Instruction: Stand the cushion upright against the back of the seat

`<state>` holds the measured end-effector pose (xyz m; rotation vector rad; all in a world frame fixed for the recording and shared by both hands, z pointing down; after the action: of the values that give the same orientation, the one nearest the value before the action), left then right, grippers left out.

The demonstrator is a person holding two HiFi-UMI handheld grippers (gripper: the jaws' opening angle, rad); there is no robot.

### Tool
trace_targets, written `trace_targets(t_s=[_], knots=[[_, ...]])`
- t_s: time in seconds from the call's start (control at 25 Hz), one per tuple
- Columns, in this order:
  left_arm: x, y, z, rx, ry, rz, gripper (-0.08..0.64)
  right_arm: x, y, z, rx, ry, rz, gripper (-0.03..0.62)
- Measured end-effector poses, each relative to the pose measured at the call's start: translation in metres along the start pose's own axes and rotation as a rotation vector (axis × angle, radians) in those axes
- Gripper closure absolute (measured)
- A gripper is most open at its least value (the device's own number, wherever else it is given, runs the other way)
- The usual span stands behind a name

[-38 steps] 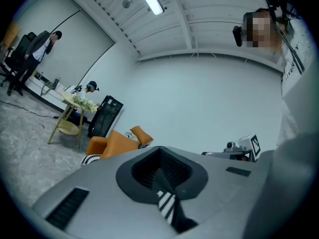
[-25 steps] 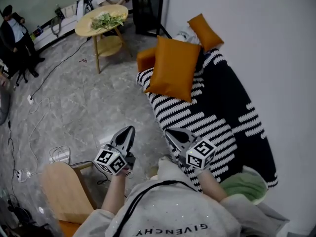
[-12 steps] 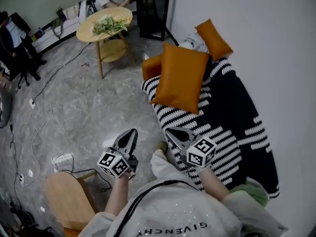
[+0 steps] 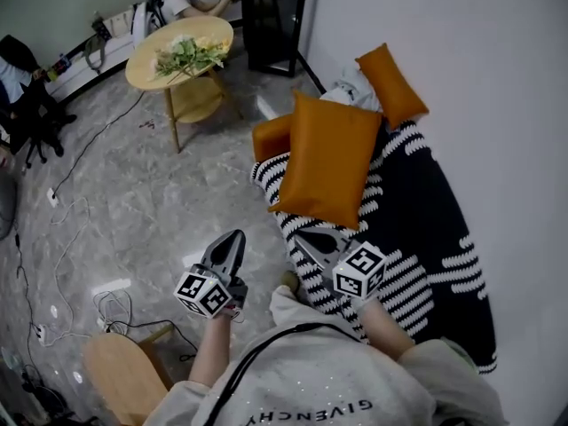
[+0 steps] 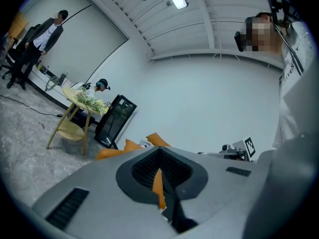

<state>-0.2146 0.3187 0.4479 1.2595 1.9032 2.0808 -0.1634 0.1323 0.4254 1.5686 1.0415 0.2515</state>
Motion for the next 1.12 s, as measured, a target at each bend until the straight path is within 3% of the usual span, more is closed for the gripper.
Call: trace_targets(t_s=[0.52, 0.88, 1.12], knots=[[0.030, -0.013, -0.115, 0.048, 0.067, 0.032, 0.536, -0.099, -0.034, -0.006, -0.001, 0.088, -0.006, 0.574], [0.037, -0.014, -0.166, 0.129, 0.110, 0.019, 0.535, -0.139, -0.026, 0.014, -0.042, 0.190, -0.090, 0.574], [0.050, -0.020, -0.216, 0.187, 0.178, 0.011, 0.535, -0.174, -0.027, 0.018, -0.069, 0.283, -0.155, 0.574]])
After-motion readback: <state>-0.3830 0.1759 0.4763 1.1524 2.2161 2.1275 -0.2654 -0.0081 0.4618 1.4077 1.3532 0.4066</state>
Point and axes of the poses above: the fingertips, and each gripper's own axes: z backward along the fingers, x to its left, y out of its underside, the point moved 5 cm from there along z, backward along the fingers, and after that the axes turned 4 degrees about x, right-handed, at the moved point
